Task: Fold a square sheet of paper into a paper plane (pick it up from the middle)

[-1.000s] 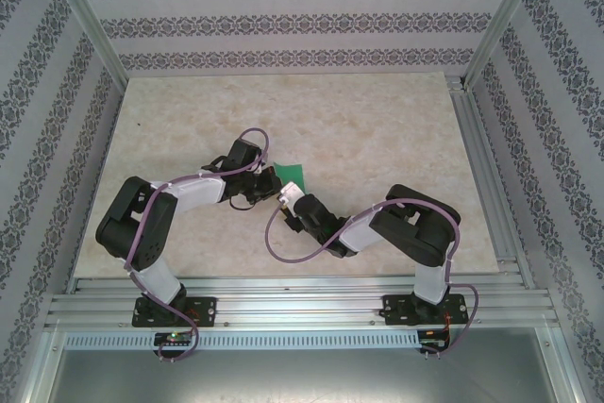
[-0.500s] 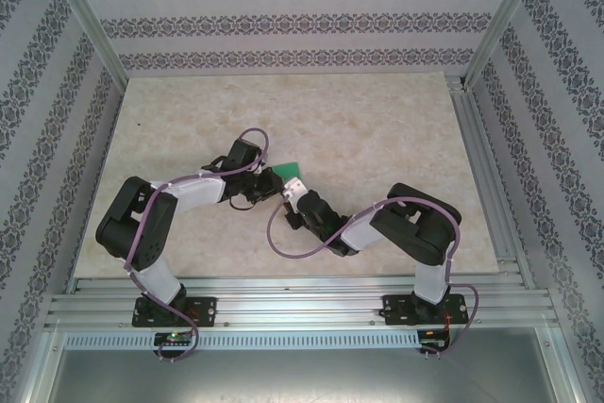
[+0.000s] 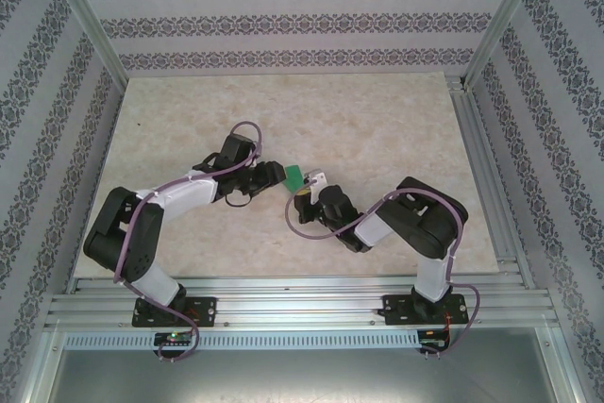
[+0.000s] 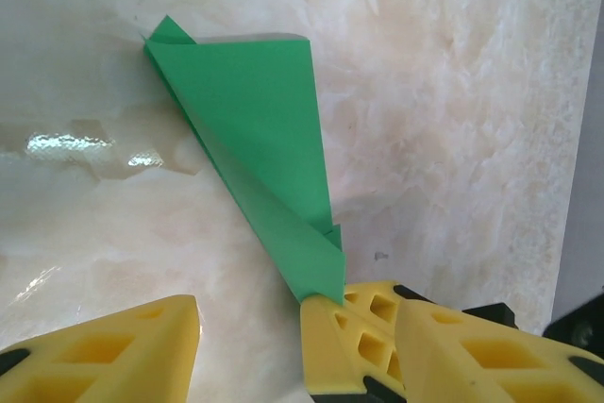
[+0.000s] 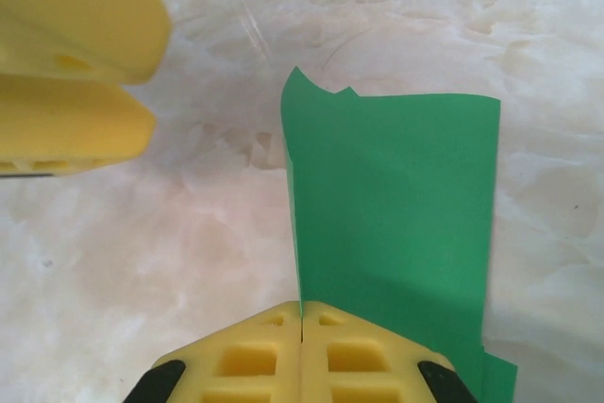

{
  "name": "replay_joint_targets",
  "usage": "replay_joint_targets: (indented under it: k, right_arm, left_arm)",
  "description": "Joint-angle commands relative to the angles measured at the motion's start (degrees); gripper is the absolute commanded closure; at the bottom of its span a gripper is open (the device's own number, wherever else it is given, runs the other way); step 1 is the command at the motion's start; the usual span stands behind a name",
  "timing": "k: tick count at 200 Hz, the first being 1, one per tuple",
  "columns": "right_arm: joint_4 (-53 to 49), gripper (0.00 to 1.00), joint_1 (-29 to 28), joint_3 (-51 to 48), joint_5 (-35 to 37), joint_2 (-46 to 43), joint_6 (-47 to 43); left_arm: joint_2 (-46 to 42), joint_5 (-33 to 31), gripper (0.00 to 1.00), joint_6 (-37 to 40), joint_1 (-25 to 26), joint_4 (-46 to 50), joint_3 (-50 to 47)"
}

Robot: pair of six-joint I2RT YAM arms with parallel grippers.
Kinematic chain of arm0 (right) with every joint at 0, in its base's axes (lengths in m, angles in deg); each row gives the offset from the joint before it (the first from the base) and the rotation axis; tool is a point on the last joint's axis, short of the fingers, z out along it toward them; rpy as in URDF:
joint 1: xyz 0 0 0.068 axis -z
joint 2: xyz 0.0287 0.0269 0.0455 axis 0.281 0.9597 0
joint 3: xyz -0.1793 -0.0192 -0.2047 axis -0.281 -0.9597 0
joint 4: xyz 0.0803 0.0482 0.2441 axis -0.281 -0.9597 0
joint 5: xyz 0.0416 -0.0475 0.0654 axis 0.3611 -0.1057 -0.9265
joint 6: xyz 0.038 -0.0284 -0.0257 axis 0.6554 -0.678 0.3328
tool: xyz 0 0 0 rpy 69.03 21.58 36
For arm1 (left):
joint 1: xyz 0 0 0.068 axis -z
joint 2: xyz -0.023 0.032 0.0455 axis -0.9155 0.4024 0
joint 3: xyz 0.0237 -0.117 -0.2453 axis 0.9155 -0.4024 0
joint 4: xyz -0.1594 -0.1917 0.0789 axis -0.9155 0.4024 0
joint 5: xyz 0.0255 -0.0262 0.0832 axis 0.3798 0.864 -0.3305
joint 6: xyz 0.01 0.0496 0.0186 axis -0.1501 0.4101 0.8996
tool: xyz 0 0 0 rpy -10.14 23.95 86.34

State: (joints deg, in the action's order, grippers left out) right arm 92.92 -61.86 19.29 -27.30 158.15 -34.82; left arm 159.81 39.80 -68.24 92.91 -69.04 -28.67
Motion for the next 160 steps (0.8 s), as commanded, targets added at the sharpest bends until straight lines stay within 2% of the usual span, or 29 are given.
replay_joint_targets:
  k: [1, 34, 73, 160]
  right_arm:
    - [5.9, 1.00, 1.8, -1.2, -6.4, -1.3, 9.7]
    - [7.6, 1.00, 4.0, -1.5, -9.0, -0.5, 17.2]
    - [7.7, 1.00, 5.7, -1.4, -9.1, 1.2, 23.5]
    - [4.8, 1.00, 7.0, -1.9, -7.4, 1.9, 29.2]
  left_arm:
    - [-1.2, -0.9, 0.41, 2.3, -0.5, -0.8, -0.9]
    - [-0.3, 0.9, 0.42, 4.2, -0.4, -3.6, -1.7]
    - [2.8, 2.9, 0.50, 6.0, 0.3, -5.5, -0.5]
    - [9.8, 5.0, 0.61, 7.8, 1.9, -8.4, 4.2]
